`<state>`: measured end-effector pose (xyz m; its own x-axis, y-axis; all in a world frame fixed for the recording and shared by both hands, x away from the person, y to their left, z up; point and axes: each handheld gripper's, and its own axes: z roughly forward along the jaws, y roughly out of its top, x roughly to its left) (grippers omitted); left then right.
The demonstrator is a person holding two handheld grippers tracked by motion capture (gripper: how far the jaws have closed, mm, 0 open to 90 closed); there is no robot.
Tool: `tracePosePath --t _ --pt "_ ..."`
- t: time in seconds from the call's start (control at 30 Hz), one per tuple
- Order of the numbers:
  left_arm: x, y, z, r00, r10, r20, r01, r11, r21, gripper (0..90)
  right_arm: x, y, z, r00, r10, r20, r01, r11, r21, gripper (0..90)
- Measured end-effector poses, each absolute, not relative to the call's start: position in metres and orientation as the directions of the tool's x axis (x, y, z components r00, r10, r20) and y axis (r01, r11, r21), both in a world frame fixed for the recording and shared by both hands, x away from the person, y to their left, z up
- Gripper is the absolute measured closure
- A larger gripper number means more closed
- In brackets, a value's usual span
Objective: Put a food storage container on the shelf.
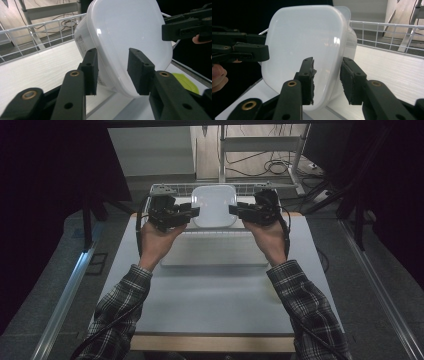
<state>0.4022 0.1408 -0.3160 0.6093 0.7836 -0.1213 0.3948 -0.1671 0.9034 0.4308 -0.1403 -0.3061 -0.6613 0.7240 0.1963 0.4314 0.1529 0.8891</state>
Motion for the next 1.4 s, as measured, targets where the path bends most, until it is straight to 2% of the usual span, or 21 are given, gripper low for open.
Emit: tracePosePath --t 0.17,0.4,0.53,0.77,0.87,0.97,1.2,1.37,1.4 --pt "0.405 0.137 -0.318 0.595 0.800 -0.078 0.381 -0.195 0.904 53.9 0.432 -0.138 -0.307 -0.664 0.723 0.190 0.427 0.159 0.890 58.9" --pt "0.410 0.136 -0.319 0.599 0.796 -0.088 0.377 -0.184 0.908 53.6 0.438 -0.141 -0.308 -0.658 0.724 0.208 0.441 0.146 0.886 55.0" --pt "0.414 0.135 -0.318 0.583 0.809 -0.078 0.378 -0.184 0.907 52.6 0.441 -0.139 -0.308 -0.642 0.747 0.174 0.420 0.153 0.894 53.1" --pt "0.421 0.134 -0.316 0.566 0.821 -0.077 0.377 -0.175 0.909 50.2 0.445 -0.137 -0.306 -0.616 0.774 0.147 0.400 0.146 0.905 52.8" --pt "0.418 0.136 -0.316 0.572 0.816 -0.085 0.360 -0.156 0.920 48.6 0.443 -0.139 -0.305 -0.624 0.767 0.150 0.396 0.145 0.907 55.8" --pt "0.412 0.139 -0.317 0.592 0.802 -0.086 0.351 -0.159 0.923 52.3 0.437 -0.143 -0.304 -0.644 0.750 0.150 0.389 0.153 0.909 63.1" --pt "0.390 0.148 -0.327 0.618 0.778 -0.110 0.343 -0.141 0.929 61.6 0.426 -0.146 -0.309 -0.670 0.730 0.137 0.377 0.176 0.909 65.7" --pt "0.389 0.144 -0.341 0.661 0.735 -0.152 0.375 -0.147 0.915 82.3 0.425 -0.154 -0.316 -0.666 0.729 0.158 0.389 0.159 0.907 65.5" --pt "0.390 0.143 -0.343 0.663 0.734 -0.148 0.379 -0.159 0.911 82.3 0.425 -0.154 -0.316 -0.666 0.729 0.158 0.389 0.159 0.907 65.5"
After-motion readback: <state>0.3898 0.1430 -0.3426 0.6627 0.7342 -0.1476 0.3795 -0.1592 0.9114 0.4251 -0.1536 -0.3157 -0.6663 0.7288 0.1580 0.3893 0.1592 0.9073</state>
